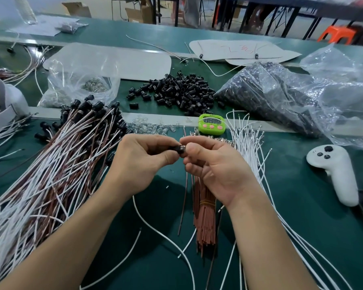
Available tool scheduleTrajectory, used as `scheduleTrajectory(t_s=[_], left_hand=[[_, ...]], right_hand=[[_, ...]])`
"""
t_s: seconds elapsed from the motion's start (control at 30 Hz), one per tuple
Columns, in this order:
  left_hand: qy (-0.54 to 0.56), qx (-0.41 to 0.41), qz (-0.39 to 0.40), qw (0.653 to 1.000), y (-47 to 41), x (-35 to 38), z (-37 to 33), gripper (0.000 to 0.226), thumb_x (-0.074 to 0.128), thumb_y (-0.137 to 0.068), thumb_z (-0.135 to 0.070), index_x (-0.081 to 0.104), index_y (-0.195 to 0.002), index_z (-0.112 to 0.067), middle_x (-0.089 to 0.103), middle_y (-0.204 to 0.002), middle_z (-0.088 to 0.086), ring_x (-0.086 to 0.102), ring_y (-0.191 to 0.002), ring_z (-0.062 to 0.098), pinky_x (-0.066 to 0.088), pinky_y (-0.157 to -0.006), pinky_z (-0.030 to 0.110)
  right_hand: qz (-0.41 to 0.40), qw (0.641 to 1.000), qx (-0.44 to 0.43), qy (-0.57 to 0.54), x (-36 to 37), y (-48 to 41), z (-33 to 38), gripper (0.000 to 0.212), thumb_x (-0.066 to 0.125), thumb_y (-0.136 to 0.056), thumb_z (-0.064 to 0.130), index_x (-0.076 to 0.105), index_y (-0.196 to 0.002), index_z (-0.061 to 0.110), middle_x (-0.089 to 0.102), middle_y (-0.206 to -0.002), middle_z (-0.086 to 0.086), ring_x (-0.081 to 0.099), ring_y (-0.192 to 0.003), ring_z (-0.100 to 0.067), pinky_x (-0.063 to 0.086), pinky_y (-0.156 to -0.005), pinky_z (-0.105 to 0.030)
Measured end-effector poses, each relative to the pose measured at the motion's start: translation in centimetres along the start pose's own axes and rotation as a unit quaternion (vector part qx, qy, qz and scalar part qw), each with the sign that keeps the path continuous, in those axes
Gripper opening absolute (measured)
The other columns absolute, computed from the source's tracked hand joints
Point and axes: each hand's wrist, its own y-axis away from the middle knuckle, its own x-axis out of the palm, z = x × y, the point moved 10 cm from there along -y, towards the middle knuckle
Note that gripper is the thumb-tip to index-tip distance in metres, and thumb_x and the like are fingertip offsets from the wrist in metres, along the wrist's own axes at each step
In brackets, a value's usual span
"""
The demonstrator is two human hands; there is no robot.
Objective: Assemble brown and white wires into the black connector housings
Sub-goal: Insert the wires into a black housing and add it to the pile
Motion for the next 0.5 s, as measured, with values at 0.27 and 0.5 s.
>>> scheduleTrajectory(t_s=[0.27, 0.5], left_hand=[[0.043, 0.005, 0.015, 0.999, -0.11, 0.21, -0.16, 0.035, 0.078, -0.076, 0.011, 0.082, -0.088, -0.022, 0.079, -0.078, 0.000, 0.074, -0.070, 0.009, 0.056, -0.071, 0.017], [0.064, 0.007, 0.003, 0.998, 0.10, 0.50, -0.20, 0.033, 0.078, -0.077, 0.013, 0.082, -0.085, -0.019, 0.080, -0.082, 0.003, 0.077, -0.076, 0.014, 0.058, -0.075, 0.019]], right_hand=[[0.050, 0.998, 0.038, 0.011, 0.65, 0.41, -0.47, 0.023, 0.072, -0.077, 0.009, 0.082, -0.097, 0.006, 0.073, -0.082, -0.012, 0.069, -0.066, -0.016, 0.061, -0.062, -0.027], [0.044, 0.999, 0.025, 0.015, 0.42, 0.30, -0.51, 0.022, 0.072, -0.076, 0.009, 0.083, -0.094, 0.008, 0.074, -0.081, -0.011, 0.069, -0.066, -0.016, 0.062, -0.064, -0.027]])
